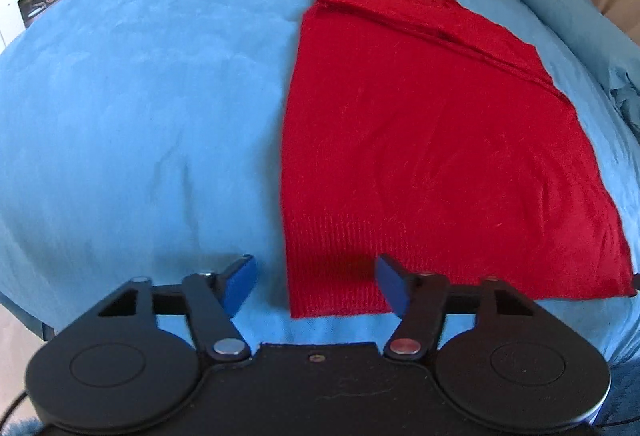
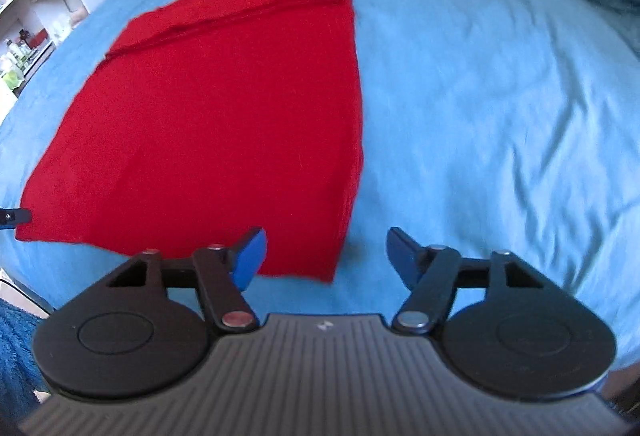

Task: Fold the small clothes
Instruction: 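Move both grippers to the sweater's hem, then grasp the hem with both grippers and lift it toward the collar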

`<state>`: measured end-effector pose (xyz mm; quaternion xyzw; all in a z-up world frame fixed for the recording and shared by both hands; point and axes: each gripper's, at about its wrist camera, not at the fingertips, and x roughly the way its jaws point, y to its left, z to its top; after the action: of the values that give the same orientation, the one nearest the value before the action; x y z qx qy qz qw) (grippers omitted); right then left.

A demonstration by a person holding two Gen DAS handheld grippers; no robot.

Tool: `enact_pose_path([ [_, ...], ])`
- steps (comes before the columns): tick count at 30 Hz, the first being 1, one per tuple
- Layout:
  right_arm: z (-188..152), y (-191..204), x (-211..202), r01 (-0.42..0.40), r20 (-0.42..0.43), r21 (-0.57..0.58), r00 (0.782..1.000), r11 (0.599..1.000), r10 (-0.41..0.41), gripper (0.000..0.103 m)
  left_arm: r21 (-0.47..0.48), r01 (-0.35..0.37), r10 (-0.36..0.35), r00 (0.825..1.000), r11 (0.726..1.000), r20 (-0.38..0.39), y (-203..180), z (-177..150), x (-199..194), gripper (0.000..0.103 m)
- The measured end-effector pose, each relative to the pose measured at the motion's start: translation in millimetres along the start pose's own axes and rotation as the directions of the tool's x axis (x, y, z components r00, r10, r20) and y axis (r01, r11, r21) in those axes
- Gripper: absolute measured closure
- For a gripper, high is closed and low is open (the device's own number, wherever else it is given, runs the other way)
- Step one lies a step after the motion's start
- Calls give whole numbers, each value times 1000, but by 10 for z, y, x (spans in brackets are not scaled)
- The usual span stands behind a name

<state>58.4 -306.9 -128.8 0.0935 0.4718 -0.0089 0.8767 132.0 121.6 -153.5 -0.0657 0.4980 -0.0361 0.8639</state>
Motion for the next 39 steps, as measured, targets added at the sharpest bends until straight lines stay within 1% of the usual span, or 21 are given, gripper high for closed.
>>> enact_pose_path([
  [3,-37,-28,83,10,-6,29,1000,1000,-10,31,6,4,-4,1000,1000,21,13,-70,-4,37],
  [6,-72,-11,110,1,8,45,1000,999,-1,37,16,-4,3,1000,1000,29,-10,-86,35,36],
  [8,-67,29,129,-12,10,34,1000,999,12,50,24,-11,10,999,1000,31,-7,-112,42,36],
  [11,-65,99,176,-19,9,8,1000,1000,19,51,24,-7,6,999,1000,36,12,-130,42,37],
  [15,-52,118,240,-27,11,25,1000,999,27,55,29,-4,3,999,1000,36,4,-135,42,40],
  [18,-48,106,245,-35,12,32,999,999,35,59,35,-2,0,999,999,36,-1,-139,38,47],
  [19,-45,102,246,-39,12,32,999,999,39,62,36,1,-2,999,999,34,1,-135,36,53],
  [20,-46,105,240,-42,11,30,999,999,42,65,36,6,-7,1000,999,31,1,-132,28,62],
  [21,-39,110,250,-45,10,28,999,999,45,66,35,15,-16,1000,999,26,-3,-129,21,67],
  [23,-38,119,257,-53,9,22,999,998,52,75,39,16,-17,1000,999,21,-31,-125,10,90],
  [24,-37,124,263,-58,8,21,998,998,58,76,42,19,-20,1000,999,19,-45,-123,3,93],
  [25,-32,132,265,-59,7,20,998,998,59,78,43,16,-16,1000,999,20,-66,-126,-3,94],
  [29,-7,160,225,-59,18,14,998,998,59,80,55,-3,1,999,998,34,-112,-135,-74,97],
  [34,44,132,46,-83,52,24,995,996,82,80,40,8,-10,999,999,45,-128,-86,-261,98],
  [39,242,95,-207,-133,105,45,986,990,128,80,16,29,-30,993,999,110,-164,118,-535,98],
])
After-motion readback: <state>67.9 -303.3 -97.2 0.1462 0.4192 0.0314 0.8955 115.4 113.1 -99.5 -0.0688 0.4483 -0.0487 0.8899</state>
